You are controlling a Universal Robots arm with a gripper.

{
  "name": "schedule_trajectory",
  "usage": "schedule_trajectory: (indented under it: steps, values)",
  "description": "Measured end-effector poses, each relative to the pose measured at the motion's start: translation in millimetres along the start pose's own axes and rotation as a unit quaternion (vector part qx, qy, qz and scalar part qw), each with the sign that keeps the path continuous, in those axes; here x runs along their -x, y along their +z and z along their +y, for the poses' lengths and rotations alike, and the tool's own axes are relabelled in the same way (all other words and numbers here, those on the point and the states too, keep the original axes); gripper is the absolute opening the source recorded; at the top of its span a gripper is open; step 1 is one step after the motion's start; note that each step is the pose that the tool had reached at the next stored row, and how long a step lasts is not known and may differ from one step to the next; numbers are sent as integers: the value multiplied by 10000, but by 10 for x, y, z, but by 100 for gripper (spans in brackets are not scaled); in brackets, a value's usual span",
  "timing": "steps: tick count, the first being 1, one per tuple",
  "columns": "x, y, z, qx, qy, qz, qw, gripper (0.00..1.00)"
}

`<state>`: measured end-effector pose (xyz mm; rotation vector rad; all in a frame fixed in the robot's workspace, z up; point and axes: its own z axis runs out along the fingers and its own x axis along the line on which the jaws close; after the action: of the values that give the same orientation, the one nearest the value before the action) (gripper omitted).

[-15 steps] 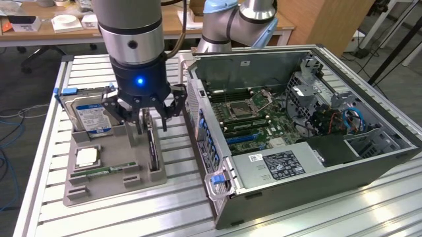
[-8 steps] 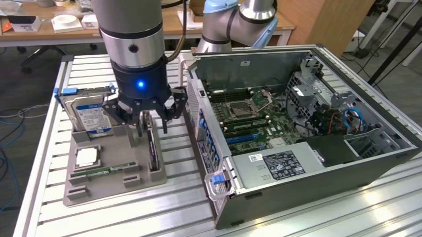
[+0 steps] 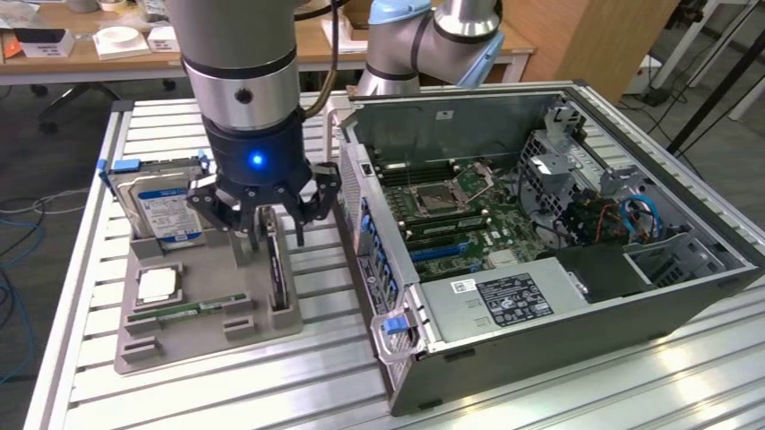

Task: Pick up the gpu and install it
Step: 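Pick up the gpu and move the gpu toward the slot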

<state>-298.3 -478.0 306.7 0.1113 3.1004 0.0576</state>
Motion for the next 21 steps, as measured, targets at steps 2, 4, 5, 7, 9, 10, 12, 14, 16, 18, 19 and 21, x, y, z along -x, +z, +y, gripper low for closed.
schedule_trajectory:
  steps: [2, 4, 5, 7, 9, 10, 12, 14, 16, 18, 19, 21]
  values:
    - [1, 11, -8, 0, 0, 0, 10000, 53]
    - [0, 22, -15, 0, 0, 0, 10000, 53]
    - [1, 27, -19, -1, 0, 1, 10000, 53]
    - [1, 39, -25, 0, 0, 0, 10000, 53]
    - [1, 50, -31, 0, 0, 0, 10000, 53]
    - [1, 56, -34, 0, 0, 0, 10000, 53]
    - [1, 66, -39, 0, 0, 0, 10000, 53]
    - [2, 74, -42, 0, 0, 0, 10000, 53]
    - [2, 80, -44, -1, 0, 0, 10000, 53]
    - [2, 87, -45, -1, 0, 0, 10000, 53]
    - [2, 91, -46, 0, 0, 0, 10000, 53]
    - [2, 97, -47, 0, 0, 0, 10000, 53]
